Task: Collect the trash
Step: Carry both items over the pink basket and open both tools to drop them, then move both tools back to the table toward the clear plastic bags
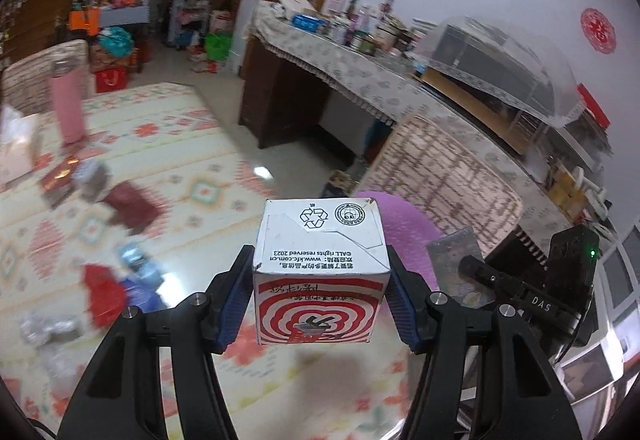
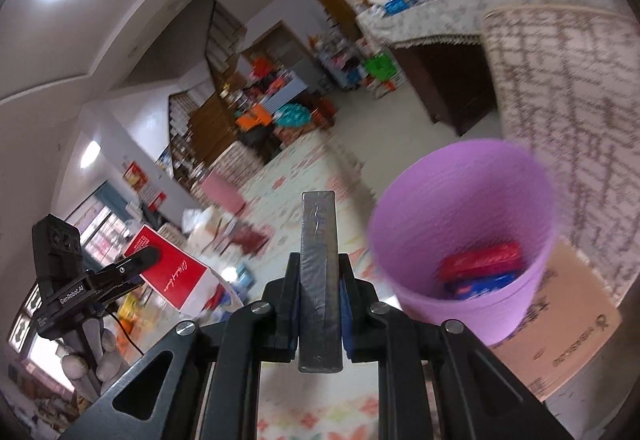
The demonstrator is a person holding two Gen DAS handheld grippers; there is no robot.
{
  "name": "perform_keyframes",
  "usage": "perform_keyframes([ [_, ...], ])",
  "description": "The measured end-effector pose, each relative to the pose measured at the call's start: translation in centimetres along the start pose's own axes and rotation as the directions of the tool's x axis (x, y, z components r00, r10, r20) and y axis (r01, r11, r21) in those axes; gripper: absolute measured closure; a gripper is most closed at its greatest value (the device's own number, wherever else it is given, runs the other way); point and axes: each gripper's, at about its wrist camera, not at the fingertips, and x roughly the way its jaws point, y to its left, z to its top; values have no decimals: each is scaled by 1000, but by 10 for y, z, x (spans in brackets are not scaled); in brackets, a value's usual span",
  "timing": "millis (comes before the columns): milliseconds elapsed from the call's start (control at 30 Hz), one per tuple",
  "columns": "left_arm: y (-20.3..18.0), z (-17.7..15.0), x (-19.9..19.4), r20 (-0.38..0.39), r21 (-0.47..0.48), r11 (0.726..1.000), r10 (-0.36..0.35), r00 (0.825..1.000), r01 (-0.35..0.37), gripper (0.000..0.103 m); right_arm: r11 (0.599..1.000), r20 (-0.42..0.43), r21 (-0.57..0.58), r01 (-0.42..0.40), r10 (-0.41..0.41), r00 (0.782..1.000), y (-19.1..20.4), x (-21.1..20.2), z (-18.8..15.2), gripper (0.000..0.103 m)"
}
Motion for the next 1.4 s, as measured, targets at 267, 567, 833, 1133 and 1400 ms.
perform_keyframes([
  [267,-62,34,82,-78,42,996,-79,994,82,43,994,60,70,78,-83,995,-50,-19,32,85],
  [567,-84,51,141,-133,33,993,-106,985,111,29,985,53,91,144,-149,987,-80,3,49,75],
  [833,-65,34,120,-113,23,998,-55,992,58,24,986,57,54,157,-160,986,-68,10,42,46],
  [1133,-14,0,72,-85,-10,999,49,995,-50,24,983,171,-57,173,-161,972,-11,15,20,9],
  [1400,95,-29,5,-75,-132,971,193,978,-201,24,997,-87,-79,24,-31,996,40,87,-14,9],
])
